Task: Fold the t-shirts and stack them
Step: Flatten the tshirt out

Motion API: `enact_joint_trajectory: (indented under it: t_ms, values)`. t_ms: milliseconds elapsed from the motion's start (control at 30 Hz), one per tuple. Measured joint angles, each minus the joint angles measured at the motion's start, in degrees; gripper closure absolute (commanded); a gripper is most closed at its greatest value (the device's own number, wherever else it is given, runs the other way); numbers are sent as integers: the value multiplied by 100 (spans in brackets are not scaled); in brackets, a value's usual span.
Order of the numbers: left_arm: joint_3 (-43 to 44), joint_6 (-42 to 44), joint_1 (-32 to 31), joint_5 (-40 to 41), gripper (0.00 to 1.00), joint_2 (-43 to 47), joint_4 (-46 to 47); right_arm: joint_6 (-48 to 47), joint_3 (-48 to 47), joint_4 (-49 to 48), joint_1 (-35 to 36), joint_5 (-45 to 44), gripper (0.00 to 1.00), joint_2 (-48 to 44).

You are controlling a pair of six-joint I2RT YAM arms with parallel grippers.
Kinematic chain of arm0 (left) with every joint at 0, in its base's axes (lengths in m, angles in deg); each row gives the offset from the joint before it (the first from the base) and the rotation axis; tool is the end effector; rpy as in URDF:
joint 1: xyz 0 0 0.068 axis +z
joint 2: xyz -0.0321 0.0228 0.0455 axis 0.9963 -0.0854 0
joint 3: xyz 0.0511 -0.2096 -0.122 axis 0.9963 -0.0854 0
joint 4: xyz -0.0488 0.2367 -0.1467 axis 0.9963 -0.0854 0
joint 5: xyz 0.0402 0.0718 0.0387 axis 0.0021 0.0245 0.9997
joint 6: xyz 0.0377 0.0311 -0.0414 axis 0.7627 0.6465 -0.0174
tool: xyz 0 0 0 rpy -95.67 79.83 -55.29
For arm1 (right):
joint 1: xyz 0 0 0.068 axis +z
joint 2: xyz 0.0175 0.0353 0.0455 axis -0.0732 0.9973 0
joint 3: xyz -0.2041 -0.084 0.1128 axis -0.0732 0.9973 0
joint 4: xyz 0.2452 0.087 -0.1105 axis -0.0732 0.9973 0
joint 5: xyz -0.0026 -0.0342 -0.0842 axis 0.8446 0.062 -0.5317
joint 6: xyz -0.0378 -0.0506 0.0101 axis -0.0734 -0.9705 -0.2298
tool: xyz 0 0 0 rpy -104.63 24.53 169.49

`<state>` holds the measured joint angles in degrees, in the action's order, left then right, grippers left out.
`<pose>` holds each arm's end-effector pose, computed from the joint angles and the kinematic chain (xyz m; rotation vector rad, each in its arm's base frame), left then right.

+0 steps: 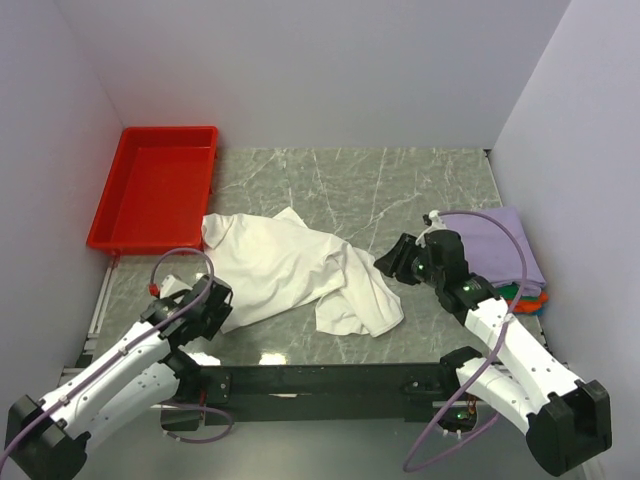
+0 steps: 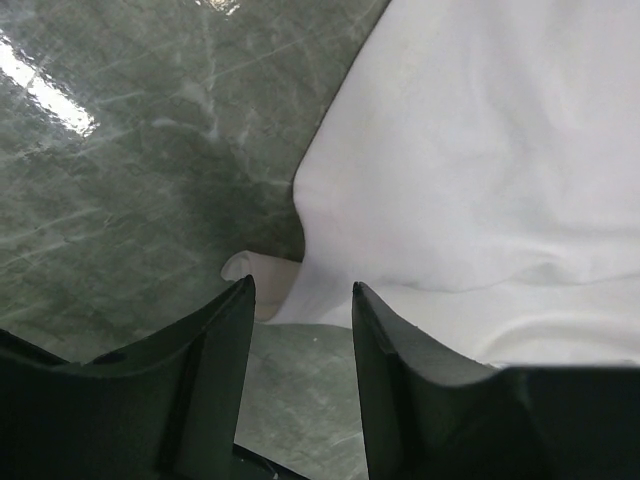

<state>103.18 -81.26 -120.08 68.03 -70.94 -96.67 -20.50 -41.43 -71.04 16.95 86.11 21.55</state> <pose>0.1432 -0.0762 0.1573 -1.3013 2.2338 -0.2475 0.2246 0.0978 0.2134 0.1936 2.2074 0.8138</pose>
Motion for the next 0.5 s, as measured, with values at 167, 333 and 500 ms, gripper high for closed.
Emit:
enact_joint_trajectory:
  t_ms: [167,333,500]
  values:
    - [-50,20,-11,-46,52,-435,210,7,125,59,0,24,51,0]
    - [-81,157,-26,-22,66,-546,466,146,415,177,-2,24,46,-240]
    - [-74,398,-26,92,91,-549,743,505,909,428,0,151,44,-822]
